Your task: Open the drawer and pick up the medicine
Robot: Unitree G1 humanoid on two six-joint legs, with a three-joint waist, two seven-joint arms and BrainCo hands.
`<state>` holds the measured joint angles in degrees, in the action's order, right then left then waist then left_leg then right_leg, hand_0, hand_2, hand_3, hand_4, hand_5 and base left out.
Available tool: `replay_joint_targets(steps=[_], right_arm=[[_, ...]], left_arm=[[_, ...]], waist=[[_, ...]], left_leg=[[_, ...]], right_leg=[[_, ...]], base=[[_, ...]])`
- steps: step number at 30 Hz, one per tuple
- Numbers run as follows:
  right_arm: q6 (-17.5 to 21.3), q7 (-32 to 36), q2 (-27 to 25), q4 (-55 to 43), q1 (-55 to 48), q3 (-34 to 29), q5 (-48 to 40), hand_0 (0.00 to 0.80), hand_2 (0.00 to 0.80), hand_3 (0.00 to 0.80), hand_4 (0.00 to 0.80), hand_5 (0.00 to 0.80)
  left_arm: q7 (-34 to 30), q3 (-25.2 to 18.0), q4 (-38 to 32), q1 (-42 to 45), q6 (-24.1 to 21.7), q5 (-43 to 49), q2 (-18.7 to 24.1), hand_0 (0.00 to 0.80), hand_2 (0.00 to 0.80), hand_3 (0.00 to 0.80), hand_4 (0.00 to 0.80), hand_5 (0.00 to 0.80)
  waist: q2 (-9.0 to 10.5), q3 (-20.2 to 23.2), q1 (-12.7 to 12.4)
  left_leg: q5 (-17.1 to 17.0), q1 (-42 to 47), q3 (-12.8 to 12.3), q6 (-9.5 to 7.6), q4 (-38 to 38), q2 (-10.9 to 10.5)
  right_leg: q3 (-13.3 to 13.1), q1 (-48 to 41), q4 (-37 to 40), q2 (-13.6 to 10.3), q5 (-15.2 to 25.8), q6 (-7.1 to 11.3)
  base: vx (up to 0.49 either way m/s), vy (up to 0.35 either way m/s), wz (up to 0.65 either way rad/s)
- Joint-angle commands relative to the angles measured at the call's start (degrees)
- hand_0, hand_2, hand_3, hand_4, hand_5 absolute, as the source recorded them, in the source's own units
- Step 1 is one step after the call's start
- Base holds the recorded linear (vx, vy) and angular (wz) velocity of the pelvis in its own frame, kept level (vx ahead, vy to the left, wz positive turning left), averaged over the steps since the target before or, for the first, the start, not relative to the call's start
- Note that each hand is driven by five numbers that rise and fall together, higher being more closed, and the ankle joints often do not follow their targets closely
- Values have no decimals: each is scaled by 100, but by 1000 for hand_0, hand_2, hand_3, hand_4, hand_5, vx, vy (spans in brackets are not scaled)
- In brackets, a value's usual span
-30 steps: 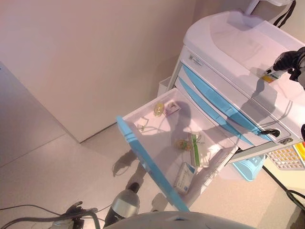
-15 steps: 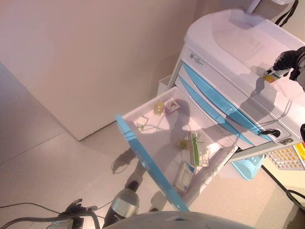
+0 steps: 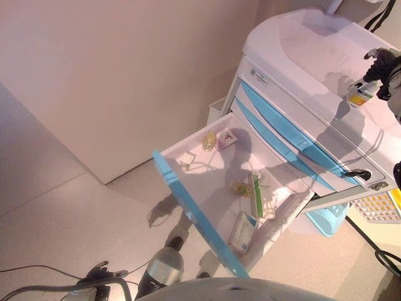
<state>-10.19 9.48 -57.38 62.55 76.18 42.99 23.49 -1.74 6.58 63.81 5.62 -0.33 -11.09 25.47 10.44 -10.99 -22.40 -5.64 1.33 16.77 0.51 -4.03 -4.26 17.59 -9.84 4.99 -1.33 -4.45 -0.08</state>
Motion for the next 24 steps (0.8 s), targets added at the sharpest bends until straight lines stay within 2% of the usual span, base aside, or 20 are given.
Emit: replay_joint_targets(steps=[1,5,7,8,10,12,14,18,21,24], right_arm=[[-117,-521,-651,-414,678,334,-414,0,0,0,0,0],[-57,-1111,-741,-566,743,90,-1428,0,0,0,0,0],[73,-1743,-807,-702,683,-190,-2294,0,0,0,0,0],[64,-1943,-813,-816,648,-424,-2555,0,0,0,0,0],[379,-2745,-849,-1029,427,-954,-3456,0,0,0,0,0],[756,-3593,-816,-1562,-48,-1844,-3956,0,0,0,0,0],[1024,-3989,-727,-1883,-586,-2547,-4362,0,0,0,0,0],[1513,-4135,-347,-2217,-1831,-3898,-5150,0,0,0,0,0],[1655,-4000,85,-2403,-2816,-4690,-5234,0,0,0,0,0],[1746,-3884,666,-2778,-3878,-5191,-5142,0,0,0,0,0]], left_arm=[[-4,165,34,213,-136,195,228,0,0,0,0,0],[-26,216,118,178,-124,202,185,0,0,0,0,0],[-50,256,139,146,-81,264,148,0,0,0,0,0],[-60,283,181,132,-84,261,138,0,0,0,0,0],[-103,327,240,113,-100,339,110,0,0,0,0,0],[-161,391,220,88,-55,486,13,0,0,0,0,0],[-186,476,165,73,7,616,-11,0,0,0,0,0],[-270,690,113,9,24,798,-23,0,0,0,0,0],[-303,843,54,-91,67,813,-37,0,0,0,0,0],[-363,949,43,-184,46,819,-83,0,0,0,0,0]], waist=[[34,347,135],[-37,451,277],[-89,506,372],[-115,529,426],[-182,566,522],[-331,619,700],[-390,653,798],[-543,701,1043],[-640,719,1248],[-718,716,1461]], left_leg=[[713,293,-265,-200,26,-159],[747,358,-365,-215,21,-152],[771,389,-432,-222,23,-144],[783,406,-469,-225,27,-141],[830,429,-548,-230,62,-146],[910,447,-660,-245,122,-156],[977,470,-756,-260,169,-155],[1099,511,-952,-295,249,-160],[1167,535,-1139,-309,274,-142],[1161,501,-1351,-322,286,-116]], right_leg=[[-345,362,-418,-254,345,567],[-410,352,-438,-277,330,568],[-460,348,-454,-289,317,575],[-480,355,-470,-292,310,575],[-544,360,-501,-306,288,582],[-635,390,-563,-335,245,591],[-712,409,-613,-341,206,587],[-898,443,-618,-329,189,572],[-1041,468,-539,-296,234,576],[-1204,551,-445,-254,356,574]], base=[[-37,-1,-4],[-44,1,-15],[-52,-3,-10],[-55,-4,-17],[-73,-7,-16],[-89,-8,-15],[-78,-23,-21],[-78,-57,-27],[-74,-72,-28],[-117,-72,-45]])
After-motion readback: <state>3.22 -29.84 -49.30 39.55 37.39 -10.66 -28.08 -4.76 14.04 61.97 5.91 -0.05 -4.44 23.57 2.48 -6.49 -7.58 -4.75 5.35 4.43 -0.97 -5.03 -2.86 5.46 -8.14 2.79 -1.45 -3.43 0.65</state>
